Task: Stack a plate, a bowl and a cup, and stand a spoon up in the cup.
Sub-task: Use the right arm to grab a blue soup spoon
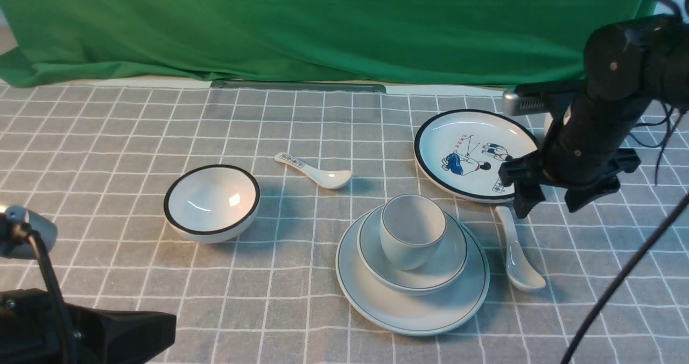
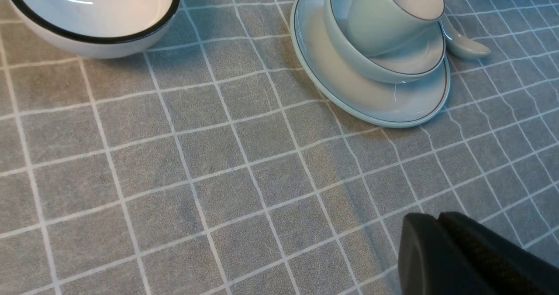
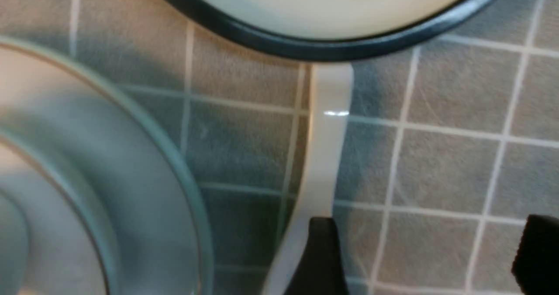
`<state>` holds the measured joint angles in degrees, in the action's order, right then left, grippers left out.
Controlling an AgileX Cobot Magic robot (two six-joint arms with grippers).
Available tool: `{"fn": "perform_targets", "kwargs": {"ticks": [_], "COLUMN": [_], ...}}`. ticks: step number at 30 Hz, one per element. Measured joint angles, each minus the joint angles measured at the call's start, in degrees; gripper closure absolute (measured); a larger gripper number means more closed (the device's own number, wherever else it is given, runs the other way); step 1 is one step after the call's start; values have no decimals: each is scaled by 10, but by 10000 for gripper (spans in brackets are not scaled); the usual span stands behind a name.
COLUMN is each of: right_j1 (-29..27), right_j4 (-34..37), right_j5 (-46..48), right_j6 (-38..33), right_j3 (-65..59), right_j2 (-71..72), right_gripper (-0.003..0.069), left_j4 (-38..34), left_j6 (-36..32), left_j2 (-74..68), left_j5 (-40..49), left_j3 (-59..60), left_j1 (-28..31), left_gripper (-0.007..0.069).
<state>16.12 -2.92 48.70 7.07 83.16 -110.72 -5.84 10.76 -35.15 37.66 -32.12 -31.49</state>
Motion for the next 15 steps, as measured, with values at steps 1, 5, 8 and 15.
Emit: {"fn": "perform_targets", "kwargs": {"ticks": [1,5,8,15], "right_j1": [0,0,0,0], "right_j4": [0,3,16,45], "right_j5": [-3,-10,-21,-37], "right_j6": [0,0,-1,-10], "right_j3": [3,9,11,11], "right_j2": [-6,-35,-50,-73], "right_gripper": [81,81,81,81], "left_j4": [0,4,6,6], "left_j6": [0,0,1,1], "left_j2": [0,0,0,0], "left_j5": [0,0,2,4], "left_j3": [0,0,0,0], "left_j1": [0,0,0,0], "left_gripper": [616,616,615,615]}}
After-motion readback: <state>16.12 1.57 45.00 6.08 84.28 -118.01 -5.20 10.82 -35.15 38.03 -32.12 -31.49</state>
